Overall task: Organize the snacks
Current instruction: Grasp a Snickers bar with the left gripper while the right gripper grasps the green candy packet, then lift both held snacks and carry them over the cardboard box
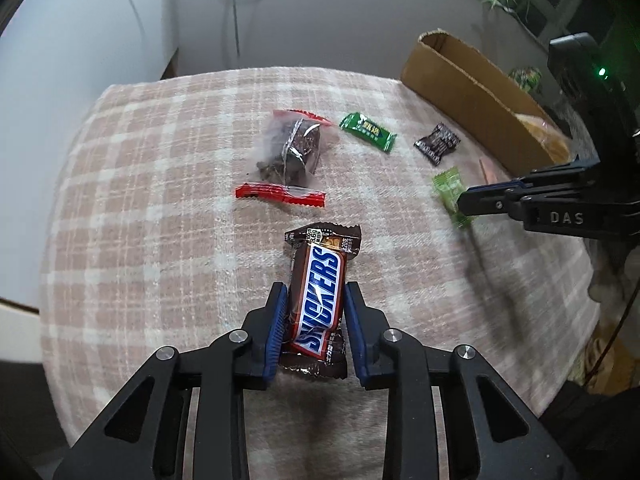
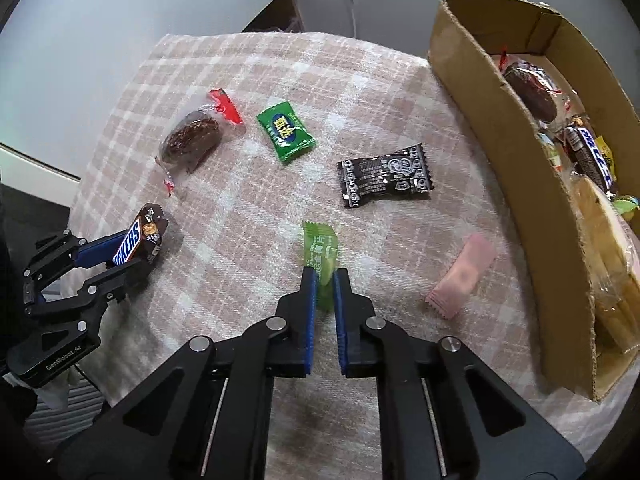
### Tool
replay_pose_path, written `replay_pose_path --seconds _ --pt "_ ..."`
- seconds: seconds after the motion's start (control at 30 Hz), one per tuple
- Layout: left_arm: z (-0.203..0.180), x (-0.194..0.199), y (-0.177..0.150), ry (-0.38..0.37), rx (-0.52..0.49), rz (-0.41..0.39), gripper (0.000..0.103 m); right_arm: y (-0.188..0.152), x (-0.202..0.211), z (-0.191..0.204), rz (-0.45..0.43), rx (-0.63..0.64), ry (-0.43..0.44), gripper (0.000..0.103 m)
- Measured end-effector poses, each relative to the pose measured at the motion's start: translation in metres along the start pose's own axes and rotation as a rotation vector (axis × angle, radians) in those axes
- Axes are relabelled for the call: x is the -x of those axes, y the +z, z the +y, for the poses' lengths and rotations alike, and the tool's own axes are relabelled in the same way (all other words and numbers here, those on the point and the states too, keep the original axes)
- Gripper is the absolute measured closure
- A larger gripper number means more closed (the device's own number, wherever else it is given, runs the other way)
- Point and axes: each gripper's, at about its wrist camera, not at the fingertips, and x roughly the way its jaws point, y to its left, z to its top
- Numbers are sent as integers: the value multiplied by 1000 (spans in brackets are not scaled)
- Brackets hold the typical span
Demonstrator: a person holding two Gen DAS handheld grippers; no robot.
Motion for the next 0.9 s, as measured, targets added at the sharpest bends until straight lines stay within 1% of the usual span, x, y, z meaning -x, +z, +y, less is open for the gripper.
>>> replay_pose_path --seconds 0.07,0.13,0.17,0.2,0.23,0.33,0.4,0.53,0.6,0.77,0.9 --pt "0 3 -3 -5 1 -2 76 -1 1 -1 0 0 -6 94" --pt "-1 3 -4 -1 -1 -3 76 2 -2 3 13 -5 -11 88" --pt "-1 4 -5 -1 -1 -2 76 4 -4 6 20 -3 -4 77" --pt "-1 4 -5 0 1 -3 76 4 -7 12 20 4 -10 70" --pt "-1 5 -7 0 3 -5 76 5 -9 17 22 19 -28 69" --pt "0 8 -8 1 7 -10 76 9 -16 32 20 75 -83 69" --pt "1 8 -9 2 11 -11 76 11 -18 37 18 107 -126 81" --pt "5 9 -8 4 25 -20 76 11 -15 33 24 104 -100 82" --pt "6 13 -8 2 35 -28 76 9 -9 30 7 79 -81 82" --pt "7 27 -3 -6 47 -57 76 5 20 14 -48 55 -60 82" --pt "-1 37 8 -9 28 -82 76 4 48 -4 -96 26 -44 82"
